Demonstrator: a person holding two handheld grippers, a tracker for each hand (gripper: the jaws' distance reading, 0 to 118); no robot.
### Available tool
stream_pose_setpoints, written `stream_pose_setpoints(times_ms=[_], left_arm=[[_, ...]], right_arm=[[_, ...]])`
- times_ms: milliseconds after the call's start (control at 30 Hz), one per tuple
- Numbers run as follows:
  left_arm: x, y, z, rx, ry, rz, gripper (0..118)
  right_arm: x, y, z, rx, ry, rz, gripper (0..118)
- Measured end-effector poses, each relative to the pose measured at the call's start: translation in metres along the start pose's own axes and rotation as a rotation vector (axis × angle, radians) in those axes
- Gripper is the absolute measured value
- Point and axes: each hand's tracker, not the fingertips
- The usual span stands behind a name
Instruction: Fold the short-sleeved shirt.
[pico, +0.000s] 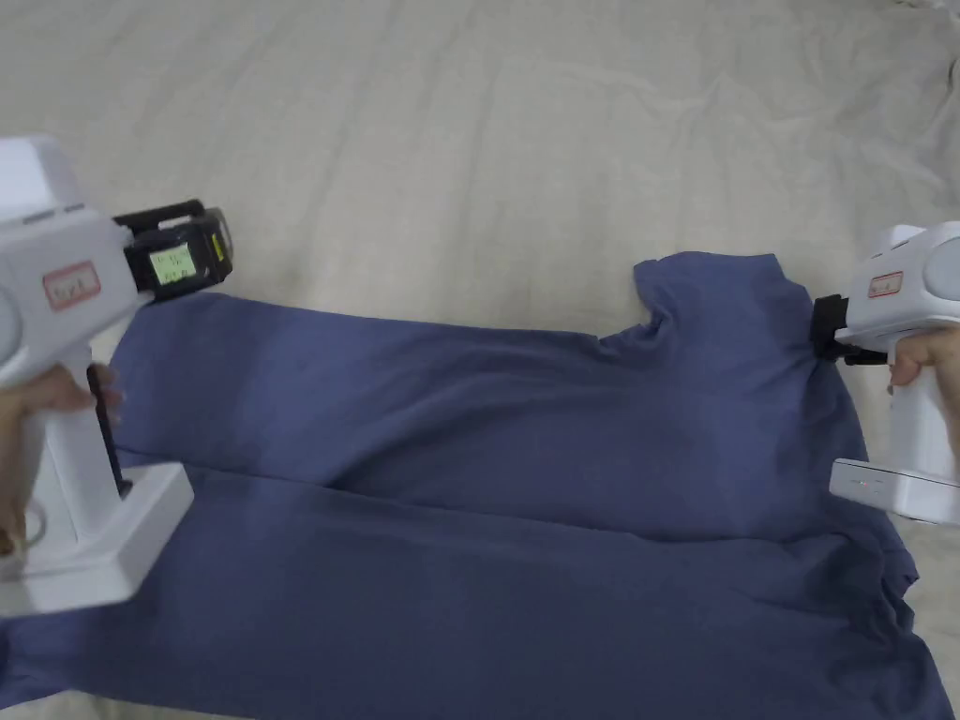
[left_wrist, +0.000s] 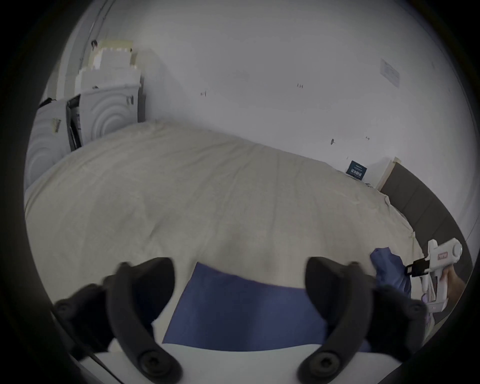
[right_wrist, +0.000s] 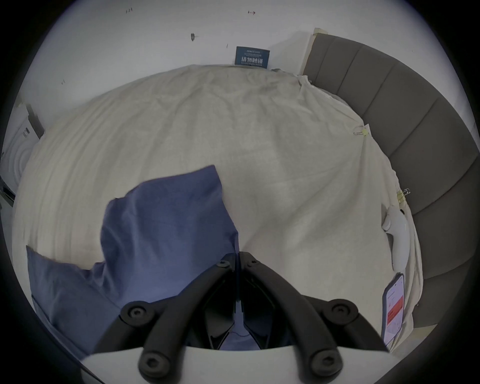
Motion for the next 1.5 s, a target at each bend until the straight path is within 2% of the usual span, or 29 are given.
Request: stream_pose_setpoints(times_ms=[67,267,333,467,567,700,767,800,867,900,1000,1100,1500], left_arm=[[-0.001,0.019,-0.013,-0.043,0.001,-0.023,113],[-0.012,0.045,-0.068,-0.254,0.103,-0.182,113],[-0.016,0.042,-0.085,-0.324,0.131,-0.222,113],[-0.012,0.023,-0.11,-0.452,0.205,-0.332,108],[-0.009,0.015,-0.12,-0.445,0.219,-0.331,91],[-0.006,0.007,-0.126,-0.486,0.229,-0.362,61],[-0.005,0.007,-0.123,-0.502,0.158,-0.311,53],[-0.004,0.008,-0.122,-0.517,0.121,-0.27,32],[-0.002,0.009,-0.126,-0.507,0.131,-0.298,5],[0.0,0.008,-0.125,-0.498,0.144,-0.328,0],[-0.002,0.01,-0.11,-0.447,0.123,-0.344,0],[-0.014,0.02,-0.079,-0.335,0.071,-0.244,0],[-0.056,0.011,0.051,-0.158,-0.03,-0.24,0]], right_arm=[[-0.003,-0.003,0.017,0.016,0.032,-0.007,1],[-0.006,-0.003,0.046,0.053,0.049,0.001,1],[-0.003,-0.002,0.051,0.066,0.071,-0.019,1],[0.0,-0.003,0.051,0.066,0.066,-0.005,1],[-0.002,-0.007,0.053,0.063,0.064,-0.001,1],[-0.003,-0.01,0.049,0.054,0.06,0.007,1],[-0.002,-0.01,0.045,0.048,0.06,0.003,1],[-0.003,-0.011,0.044,0.046,0.059,0.001,1],[-0.002,-0.012,0.041,0.041,0.054,0.003,1],[-0.003,-0.013,0.041,0.041,0.052,0.002,1],[0.0,-0.017,0.044,0.045,0.049,-0.003,1],[0.003,-0.022,0.059,0.066,0.05,-0.002,1],[0.038,-0.092,0.158,0.195,0.084,-0.09,1]])
